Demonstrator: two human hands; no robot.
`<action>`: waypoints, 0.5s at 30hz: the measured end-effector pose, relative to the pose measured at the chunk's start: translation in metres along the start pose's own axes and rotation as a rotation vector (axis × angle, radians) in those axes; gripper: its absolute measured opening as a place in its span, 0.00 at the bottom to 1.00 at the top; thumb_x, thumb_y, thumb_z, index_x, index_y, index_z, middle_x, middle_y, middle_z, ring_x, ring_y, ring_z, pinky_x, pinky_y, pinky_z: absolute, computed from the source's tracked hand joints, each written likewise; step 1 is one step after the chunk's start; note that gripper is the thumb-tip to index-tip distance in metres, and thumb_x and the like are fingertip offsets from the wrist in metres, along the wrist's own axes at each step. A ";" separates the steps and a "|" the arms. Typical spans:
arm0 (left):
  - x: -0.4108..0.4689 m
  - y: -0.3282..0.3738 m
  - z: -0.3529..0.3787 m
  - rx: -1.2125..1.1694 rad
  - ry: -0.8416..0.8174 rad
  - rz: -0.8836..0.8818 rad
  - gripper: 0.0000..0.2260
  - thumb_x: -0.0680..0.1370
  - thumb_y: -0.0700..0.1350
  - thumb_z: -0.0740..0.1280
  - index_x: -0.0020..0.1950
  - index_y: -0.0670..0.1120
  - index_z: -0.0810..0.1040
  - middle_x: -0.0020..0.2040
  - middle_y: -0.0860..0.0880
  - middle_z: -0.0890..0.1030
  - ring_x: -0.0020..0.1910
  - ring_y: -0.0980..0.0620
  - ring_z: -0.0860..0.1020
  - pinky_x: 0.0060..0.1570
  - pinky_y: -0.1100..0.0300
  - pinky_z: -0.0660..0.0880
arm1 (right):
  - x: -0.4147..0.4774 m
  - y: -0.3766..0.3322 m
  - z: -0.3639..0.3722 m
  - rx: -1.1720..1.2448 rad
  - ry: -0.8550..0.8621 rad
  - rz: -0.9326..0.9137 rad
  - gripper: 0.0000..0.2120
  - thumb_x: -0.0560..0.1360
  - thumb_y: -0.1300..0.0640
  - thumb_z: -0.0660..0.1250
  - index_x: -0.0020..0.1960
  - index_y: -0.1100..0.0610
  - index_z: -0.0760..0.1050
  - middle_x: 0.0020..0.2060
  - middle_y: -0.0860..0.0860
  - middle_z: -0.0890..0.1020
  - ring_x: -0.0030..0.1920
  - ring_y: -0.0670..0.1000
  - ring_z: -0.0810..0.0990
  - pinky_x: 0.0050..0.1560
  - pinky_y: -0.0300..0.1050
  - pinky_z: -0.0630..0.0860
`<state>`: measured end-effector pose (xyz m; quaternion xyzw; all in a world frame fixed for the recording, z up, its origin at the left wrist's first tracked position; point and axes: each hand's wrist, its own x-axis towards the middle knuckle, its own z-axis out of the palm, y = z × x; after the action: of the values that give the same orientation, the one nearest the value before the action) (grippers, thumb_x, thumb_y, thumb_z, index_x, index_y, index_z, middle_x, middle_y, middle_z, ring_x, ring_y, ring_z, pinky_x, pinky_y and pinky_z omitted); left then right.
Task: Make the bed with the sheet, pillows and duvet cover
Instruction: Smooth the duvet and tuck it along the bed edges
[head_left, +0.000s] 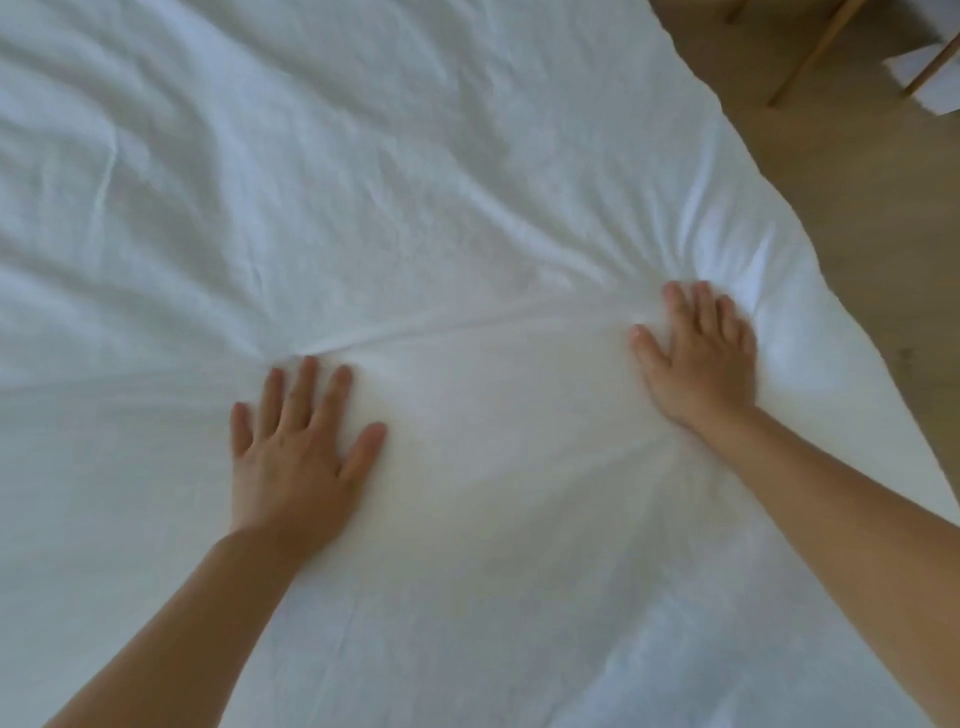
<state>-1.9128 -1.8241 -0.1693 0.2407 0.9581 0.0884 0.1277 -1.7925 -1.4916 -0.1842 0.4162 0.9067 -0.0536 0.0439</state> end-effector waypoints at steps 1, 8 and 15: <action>-0.005 0.008 0.006 0.003 -0.022 0.073 0.34 0.73 0.67 0.43 0.76 0.56 0.56 0.78 0.52 0.53 0.77 0.49 0.48 0.72 0.49 0.42 | 0.000 0.002 -0.001 -0.007 -0.025 0.086 0.33 0.77 0.37 0.45 0.77 0.51 0.48 0.77 0.56 0.50 0.76 0.58 0.48 0.74 0.56 0.45; -0.002 0.019 0.021 -0.111 0.186 0.246 0.17 0.78 0.49 0.57 0.57 0.45 0.82 0.61 0.47 0.79 0.66 0.40 0.72 0.64 0.37 0.63 | -0.042 -0.083 0.020 0.096 0.020 0.011 0.28 0.80 0.45 0.48 0.77 0.54 0.48 0.77 0.53 0.50 0.76 0.54 0.47 0.72 0.56 0.42; -0.060 0.041 0.039 -0.143 -0.057 0.385 0.33 0.73 0.67 0.41 0.76 0.56 0.54 0.77 0.51 0.51 0.77 0.46 0.46 0.72 0.46 0.39 | -0.099 0.020 0.010 0.012 0.035 0.079 0.28 0.79 0.43 0.49 0.77 0.50 0.50 0.77 0.52 0.51 0.76 0.52 0.48 0.73 0.50 0.42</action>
<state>-1.8323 -1.8130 -0.1851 0.4121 0.8817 0.1723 0.1522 -1.7131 -1.5544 -0.1835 0.4529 0.8897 -0.0499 0.0274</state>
